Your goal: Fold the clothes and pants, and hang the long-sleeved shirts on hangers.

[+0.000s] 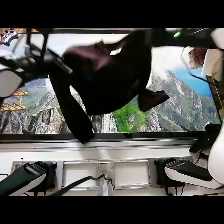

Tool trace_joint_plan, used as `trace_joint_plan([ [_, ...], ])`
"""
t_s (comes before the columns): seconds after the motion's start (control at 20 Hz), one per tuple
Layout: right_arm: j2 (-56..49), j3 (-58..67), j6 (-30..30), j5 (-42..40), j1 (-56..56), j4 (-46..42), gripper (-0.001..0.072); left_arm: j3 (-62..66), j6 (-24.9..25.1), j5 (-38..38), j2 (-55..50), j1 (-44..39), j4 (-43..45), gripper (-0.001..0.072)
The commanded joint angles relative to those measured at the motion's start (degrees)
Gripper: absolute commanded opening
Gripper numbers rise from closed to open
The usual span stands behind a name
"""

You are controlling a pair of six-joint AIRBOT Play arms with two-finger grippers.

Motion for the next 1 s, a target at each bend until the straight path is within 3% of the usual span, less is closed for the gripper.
trace_joint_plan([
  [0.0, -6.67, -1.95, 0.79, 4.76, 3.74, -0.22, 0.0035, -7.13, -6.10, -10.99, 0.11, -0.26, 2.71, 0.0018],
  [0.2, -12.96, -1.97, 0.85, 0.35, 11.76, -1.79, 0.0035, -15.74, -8.37, -11.96, 3.10, -0.24, 0.52, 0.0017],
  [0.4, -15.47, -1.97, 2.34, -6.84, 17.35, -3.76, 0.0035, -23.10, -10.51, -11.54, 7.98, 3.82, 5.62, 0.0024],
  [0.45, -15.45, -1.95, 2.34, -8.72, 18.27, -3.80, 0.0035, -23.98, -11.41, -10.60, 8.90, 6.36, 5.18, 0.0098],
  [0.5, -15.43, -1.95, 2.34, -10.36, 18.93, -3.82, 0.0035, -24.22, -14.56, -9.22, 9.57, 8.87, 5.29, 0.0344],
  [0.55, -15.43, -1.95, 2.34, -11.67, 19.39, -3.85, 0.0034, -24.22, -18.36, -7.10, 10.19, 11.52, 5.60, 0.0543],
  [0.6, -15.43, -1.95, 2.34, -12.44, 19.43, -3.85, 0.0034, -24.20, -21.49, -4.07, 10.88, 14.91, 6.97, 0.0619],
  [0.75, -15.43, -1.95, 2.29, -12.00, 19.43, -3.26, 0.0034, -24.20, -35.36, 3.58, 12.66, 27.32, 10.34, 0.0620],
  [0.8, -15.43, -1.95, 2.27, -11.45, 19.43, -3.02, 0.0035, -24.24, -37.94, 5.03, 12.87, 31.39, 10.32, 0.0620],
  [0.95, -15.41, -1.95, 1.75, -9.79, 19.69, -2.82, 0.0035, -24.57, -38.10, 8.92, 11.72, 43.08, 12.02, 0.0620],
])
